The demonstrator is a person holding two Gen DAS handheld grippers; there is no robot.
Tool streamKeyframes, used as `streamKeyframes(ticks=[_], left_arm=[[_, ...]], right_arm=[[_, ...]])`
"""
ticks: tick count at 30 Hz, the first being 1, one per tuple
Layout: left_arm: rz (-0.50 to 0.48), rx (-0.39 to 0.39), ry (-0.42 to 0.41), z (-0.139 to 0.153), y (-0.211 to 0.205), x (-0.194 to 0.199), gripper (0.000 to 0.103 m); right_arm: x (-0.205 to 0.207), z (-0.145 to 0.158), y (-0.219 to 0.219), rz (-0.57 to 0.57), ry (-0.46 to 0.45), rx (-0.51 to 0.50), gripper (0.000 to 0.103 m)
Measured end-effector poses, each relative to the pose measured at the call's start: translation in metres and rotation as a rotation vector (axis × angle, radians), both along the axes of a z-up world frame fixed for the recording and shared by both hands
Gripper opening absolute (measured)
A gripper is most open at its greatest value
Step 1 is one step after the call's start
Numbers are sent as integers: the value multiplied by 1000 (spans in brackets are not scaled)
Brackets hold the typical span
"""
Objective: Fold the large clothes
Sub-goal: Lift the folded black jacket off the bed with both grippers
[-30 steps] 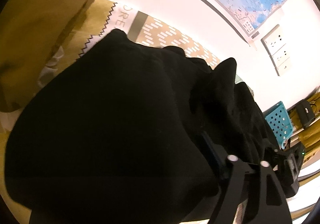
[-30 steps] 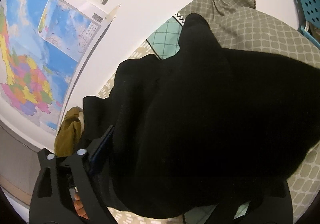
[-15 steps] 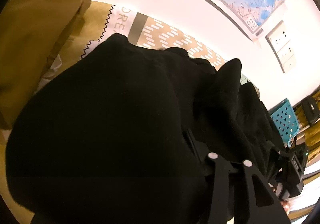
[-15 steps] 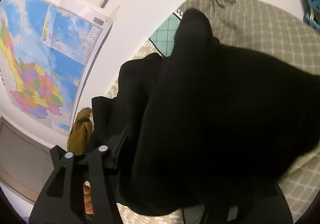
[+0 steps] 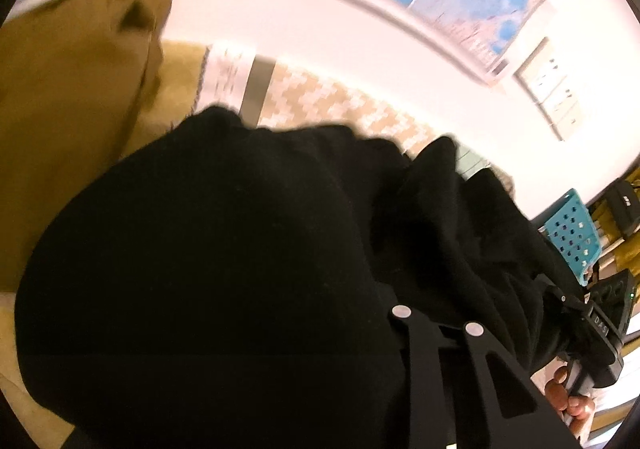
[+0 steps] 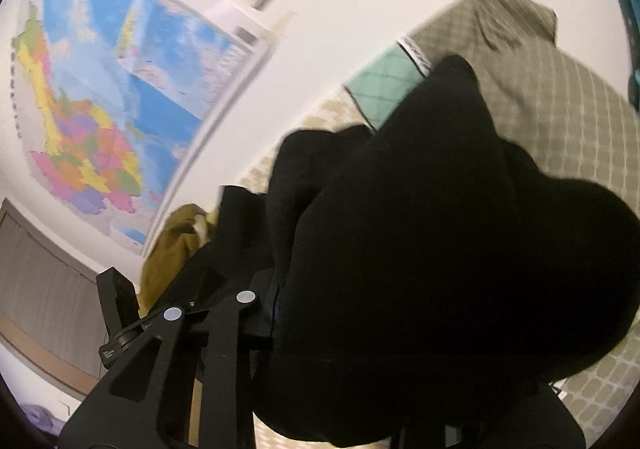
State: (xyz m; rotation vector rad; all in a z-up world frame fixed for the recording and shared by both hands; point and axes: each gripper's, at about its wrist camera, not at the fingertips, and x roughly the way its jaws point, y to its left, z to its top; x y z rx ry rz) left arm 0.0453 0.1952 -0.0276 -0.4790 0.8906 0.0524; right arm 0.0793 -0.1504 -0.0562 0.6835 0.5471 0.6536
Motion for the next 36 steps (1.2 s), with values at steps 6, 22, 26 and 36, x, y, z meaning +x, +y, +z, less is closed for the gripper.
streamKeyframes(ticks=[6,22,26,36], left_arm=[[-48,3,-79,53,8,-2,27],[-11,139,-368,228,81,-55,26],[87,172,-420,261,134,-77,26],[340,206,-436,302,289,-114,26]], right_arm=[[-21,48,0,17,-97,2,28],[-79,218,76,150,-442,-25,28],[-83,260,127,216,-520,-5,28],[-67,325,282,366,-625,14,28]])
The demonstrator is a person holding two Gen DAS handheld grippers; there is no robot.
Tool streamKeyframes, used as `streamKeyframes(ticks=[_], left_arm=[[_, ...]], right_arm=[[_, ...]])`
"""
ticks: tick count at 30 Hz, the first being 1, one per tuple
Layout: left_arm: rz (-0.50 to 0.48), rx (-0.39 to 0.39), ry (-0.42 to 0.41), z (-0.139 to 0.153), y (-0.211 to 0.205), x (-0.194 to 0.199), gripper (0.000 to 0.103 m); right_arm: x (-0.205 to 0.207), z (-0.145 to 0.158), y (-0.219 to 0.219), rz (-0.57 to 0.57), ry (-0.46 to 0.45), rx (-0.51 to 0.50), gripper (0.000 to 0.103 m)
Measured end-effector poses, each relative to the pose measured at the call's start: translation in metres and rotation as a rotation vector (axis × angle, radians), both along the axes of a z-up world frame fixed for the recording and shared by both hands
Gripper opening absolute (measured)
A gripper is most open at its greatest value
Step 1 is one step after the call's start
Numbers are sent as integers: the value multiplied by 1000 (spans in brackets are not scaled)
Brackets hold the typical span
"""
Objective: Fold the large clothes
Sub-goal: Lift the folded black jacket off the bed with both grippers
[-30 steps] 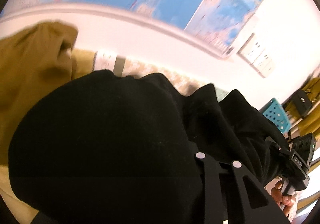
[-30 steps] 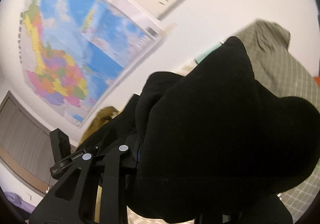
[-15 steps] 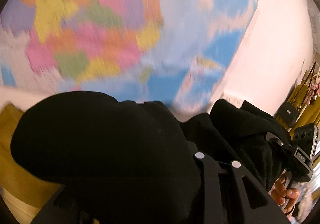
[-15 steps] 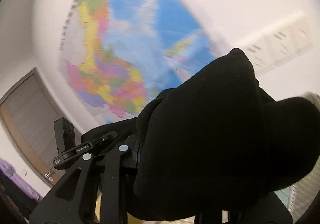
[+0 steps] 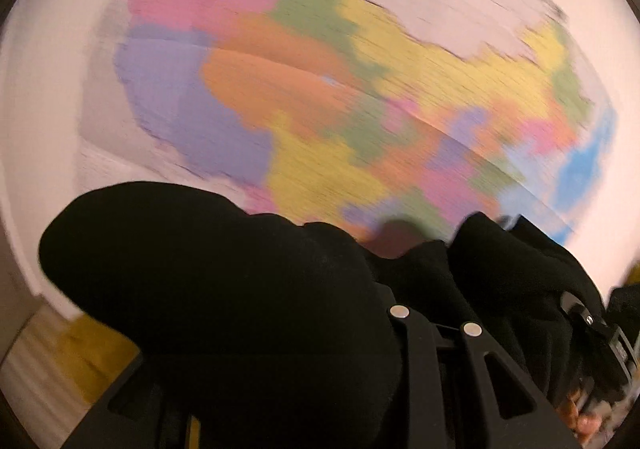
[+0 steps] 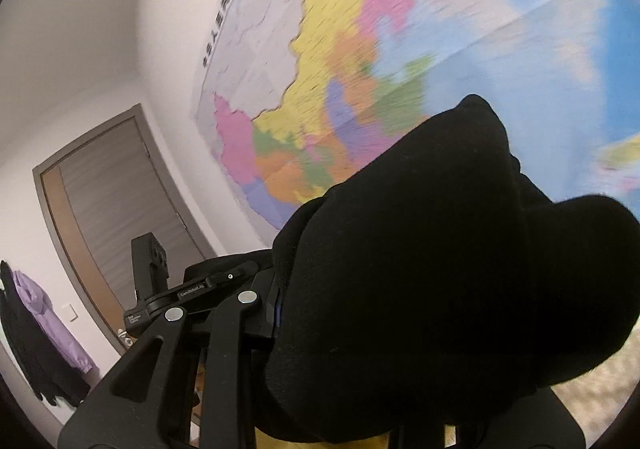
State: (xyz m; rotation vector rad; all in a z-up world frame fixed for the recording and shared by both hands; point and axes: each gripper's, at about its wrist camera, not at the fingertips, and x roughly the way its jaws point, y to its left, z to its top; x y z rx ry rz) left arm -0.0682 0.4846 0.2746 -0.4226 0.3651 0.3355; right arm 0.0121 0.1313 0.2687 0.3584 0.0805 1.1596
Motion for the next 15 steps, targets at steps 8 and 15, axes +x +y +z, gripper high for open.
streamKeyframes(ticks=[8,15], left_arm=[[169,12,4,-45,107,-45,31],[304,-248,304,-225,171,-69,30]], right_arm=[[19,-35,113,106,-32,-69,28],[74,-194,189,200,326,-434,33]])
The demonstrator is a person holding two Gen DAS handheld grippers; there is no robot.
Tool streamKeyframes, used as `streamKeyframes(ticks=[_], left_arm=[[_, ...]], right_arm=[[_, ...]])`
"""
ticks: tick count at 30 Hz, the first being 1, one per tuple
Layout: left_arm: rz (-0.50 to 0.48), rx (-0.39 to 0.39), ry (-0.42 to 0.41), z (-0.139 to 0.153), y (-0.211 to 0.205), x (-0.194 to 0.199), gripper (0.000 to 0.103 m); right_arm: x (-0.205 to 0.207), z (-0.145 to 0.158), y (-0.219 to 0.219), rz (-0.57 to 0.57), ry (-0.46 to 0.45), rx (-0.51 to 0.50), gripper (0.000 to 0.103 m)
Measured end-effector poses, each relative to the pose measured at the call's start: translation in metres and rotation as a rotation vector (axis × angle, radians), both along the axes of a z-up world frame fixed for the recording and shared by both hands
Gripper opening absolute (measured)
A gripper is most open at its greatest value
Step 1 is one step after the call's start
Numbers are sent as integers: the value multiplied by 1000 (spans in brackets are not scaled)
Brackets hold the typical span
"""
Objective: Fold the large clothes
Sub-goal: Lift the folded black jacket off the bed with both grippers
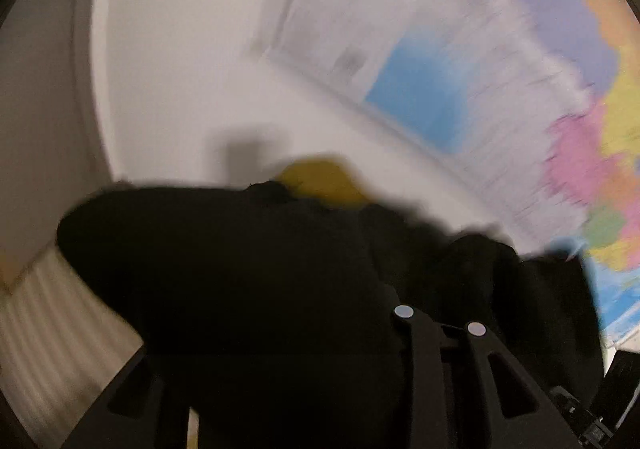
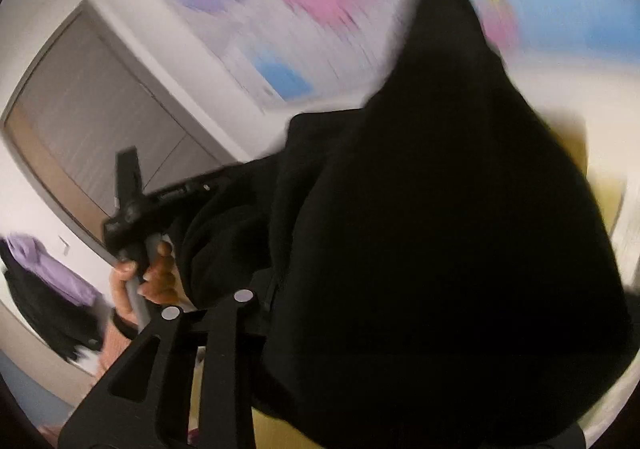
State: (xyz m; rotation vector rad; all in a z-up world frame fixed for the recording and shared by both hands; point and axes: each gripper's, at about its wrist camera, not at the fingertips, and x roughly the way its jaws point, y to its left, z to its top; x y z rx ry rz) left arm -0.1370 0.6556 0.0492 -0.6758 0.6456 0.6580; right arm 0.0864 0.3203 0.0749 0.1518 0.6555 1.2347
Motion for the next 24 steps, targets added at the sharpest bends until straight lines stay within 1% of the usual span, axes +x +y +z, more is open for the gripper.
streamKeyframes(ticks=[2,3,4,5,6,7,8,9,10,11,13,14,15,16,17,18,19,20,22,24], left_arm=[[-11,10,-31,-6,-3,-11,37],[-14,15,-43,-6,-5,-15,38],[-12,24,-42,-4,-7,-19,42],[-19,29,-40,-2,-8,-20,43],[-35,34,-37,-1,-10,-21,48],[-45,36,-25,-3,-12,-20,57],[-61,31,-12,-4,-13,-19,64],[-90,20,-12,-6,-17,-17,66],[-107,19,-8,-6,-20,-13,68],[-118,30,3,-6,-24,-9,70],[-141,37,18,-6,-29,-3,71],[-145,39,24,-5,-31,-2,70],[-142,63,35,-2,-34,4,65],[-136,91,43,1,-36,7,50],[-121,115,52,6,-38,11,37],[-110,122,53,13,-37,15,32],[-107,124,46,17,-34,16,26],[-98,137,31,27,-31,18,23],[-89,179,4,46,-27,22,21],[-96,195,-71,67,-24,22,21]], right_arm=[[-1,-8,-15,14,31,27,44],[-1,-8,-23,17,43,33,48],[-4,-6,-33,21,42,38,54],[-8,-3,-46,11,21,48,57],[-9,-2,-58,7,16,56,60],[-10,-2,-65,1,21,60,68],[-9,-4,-76,-19,26,69,71],[-7,-4,-88,-47,35,86,71],[-3,-5,-98,-51,58,105,71],[4,-7,-106,-54,100,129,71],[10,-8,-107,-55,134,138,73],[10,-7,-103,-44,129,130,73],[10,-4,-93,-38,117,117,71],[9,-2,-87,-37,103,116,59],[6,1,-84,-37,83,114,36],[4,3,-85,-37,67,114,30],[0,8,-91,-38,47,138,21],[-4,13,-100,-39,26,164,14],[-11,26,-114,-62,-21,206,12],[-18,35,-127,-85,-63,251,11]])
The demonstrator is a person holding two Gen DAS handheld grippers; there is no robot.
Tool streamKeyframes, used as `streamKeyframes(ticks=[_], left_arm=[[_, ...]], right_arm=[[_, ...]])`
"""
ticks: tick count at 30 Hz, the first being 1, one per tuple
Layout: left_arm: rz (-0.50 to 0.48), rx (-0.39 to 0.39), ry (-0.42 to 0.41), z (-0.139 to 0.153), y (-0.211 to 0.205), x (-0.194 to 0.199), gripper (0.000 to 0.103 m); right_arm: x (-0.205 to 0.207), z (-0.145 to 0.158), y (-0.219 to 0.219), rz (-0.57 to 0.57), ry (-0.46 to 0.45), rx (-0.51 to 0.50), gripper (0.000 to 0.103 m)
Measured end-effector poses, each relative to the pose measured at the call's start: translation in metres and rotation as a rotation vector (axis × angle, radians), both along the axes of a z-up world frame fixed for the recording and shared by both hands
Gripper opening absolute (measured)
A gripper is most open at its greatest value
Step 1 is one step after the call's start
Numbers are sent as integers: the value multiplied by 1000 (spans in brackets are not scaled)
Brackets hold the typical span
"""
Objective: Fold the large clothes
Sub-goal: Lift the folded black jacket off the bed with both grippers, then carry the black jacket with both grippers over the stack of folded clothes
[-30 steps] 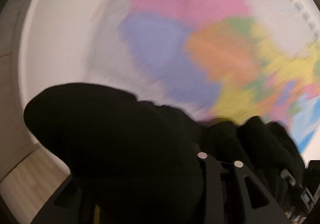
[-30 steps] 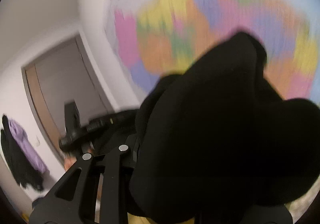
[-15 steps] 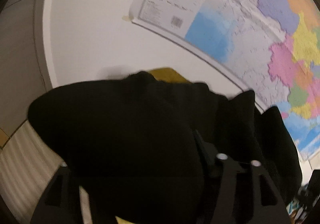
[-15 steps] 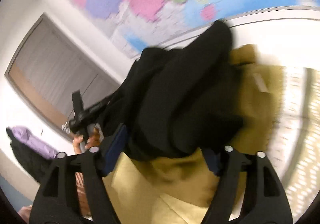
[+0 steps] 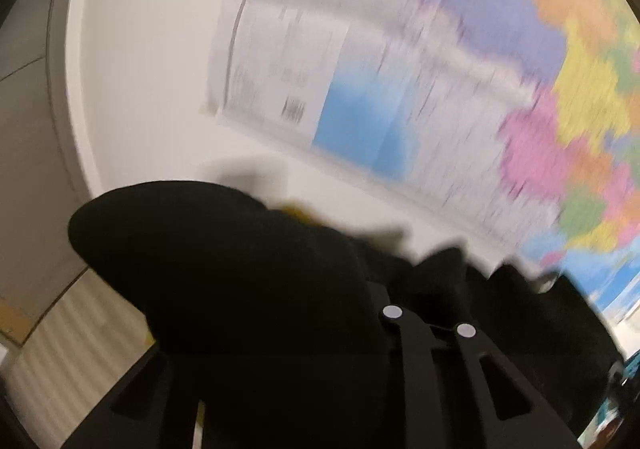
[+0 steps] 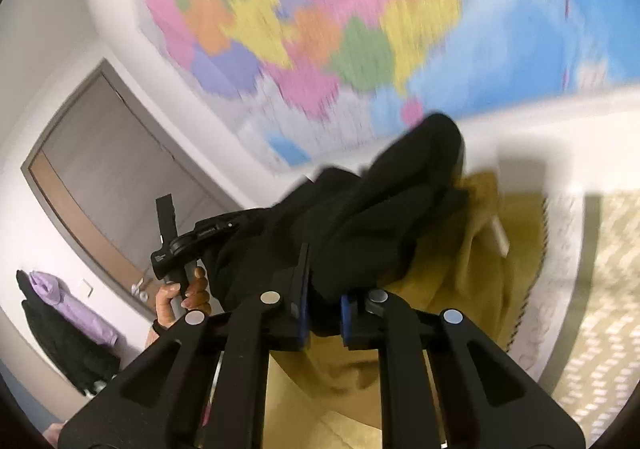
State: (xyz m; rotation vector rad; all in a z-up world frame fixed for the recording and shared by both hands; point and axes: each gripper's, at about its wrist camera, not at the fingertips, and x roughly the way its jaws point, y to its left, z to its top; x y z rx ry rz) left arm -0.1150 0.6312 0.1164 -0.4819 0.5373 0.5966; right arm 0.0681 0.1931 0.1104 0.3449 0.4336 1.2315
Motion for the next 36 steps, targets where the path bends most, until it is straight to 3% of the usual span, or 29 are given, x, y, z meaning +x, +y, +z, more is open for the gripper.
streamKeyframes(ticks=[2,4,6,8,10,12,15,16,17,23,28,31,36], left_arm=[[-31,33,-106,14,-3,-7,21],[-37,49,-129,5,-2,-11,25],[-22,22,-51,-27,11,-8,29],[7,-65,101,-77,31,-1,30],[18,-87,122,-101,38,-6,40],[34,-60,104,-100,36,-20,52],[65,12,95,-85,27,-39,61],[81,30,99,-81,23,-45,69],[90,54,90,-75,18,-52,70],[73,231,5,-34,-34,-77,79],[-114,320,-11,-20,-86,-52,79],[-190,296,35,-35,-97,-18,79],[-277,181,139,-76,-96,33,79]], right_arm=[[-9,-1,-11,-34,-41,43,11],[-11,-20,-13,-22,-32,31,11],[-5,-44,1,-19,19,-64,11],[3,-69,9,-1,84,-118,13],[7,-77,11,15,109,-125,15],[5,-73,10,8,108,-137,19],[-2,-59,3,-22,76,-179,30],[-7,-53,-1,-36,56,-194,41],[-13,-48,-7,-61,26,-210,51],[-41,-17,-26,-168,-137,-214,56],[-56,6,-3,-145,-252,-223,60],[-47,9,31,-87,-242,-247,58],[-28,-7,77,-66,-212,-339,56]])
